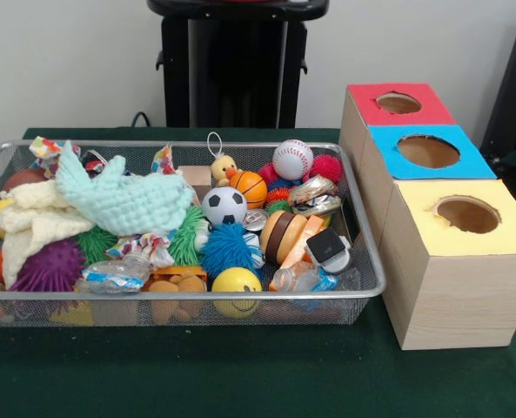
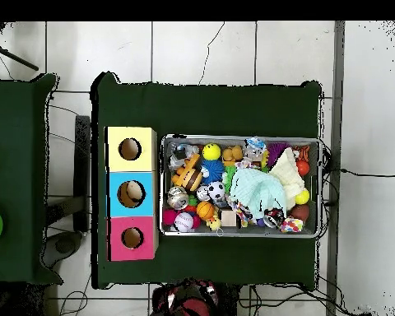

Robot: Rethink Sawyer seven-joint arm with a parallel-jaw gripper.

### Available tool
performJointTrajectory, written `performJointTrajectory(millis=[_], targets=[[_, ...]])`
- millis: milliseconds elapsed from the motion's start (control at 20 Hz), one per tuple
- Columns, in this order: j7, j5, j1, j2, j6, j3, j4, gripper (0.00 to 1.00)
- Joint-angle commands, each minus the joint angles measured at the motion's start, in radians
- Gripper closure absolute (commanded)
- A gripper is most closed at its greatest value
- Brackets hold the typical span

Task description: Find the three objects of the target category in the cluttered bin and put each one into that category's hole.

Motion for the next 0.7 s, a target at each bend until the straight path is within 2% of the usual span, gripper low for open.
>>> performJointTrajectory(millis=[50,200,300,400,550,700], targets=[[0.092,0.008,0.067,-0.169,0.342,0.003,-0.202,1.0],[0.075,-0.03,0.085,-0.181,0.398,-0.002,-0.235,1.0],[0.114,-0.06,0.097,-0.164,0.46,-0.009,-0.233,1.0],[0.036,-0.013,0.106,-0.151,0.396,-0.028,-0.182,1.0],[0.035,-0.025,0.135,-0.177,0.429,-0.04,-0.19,1.0],[0.015,-0.008,0.139,-0.161,0.345,-0.052,-0.174,1.0]])
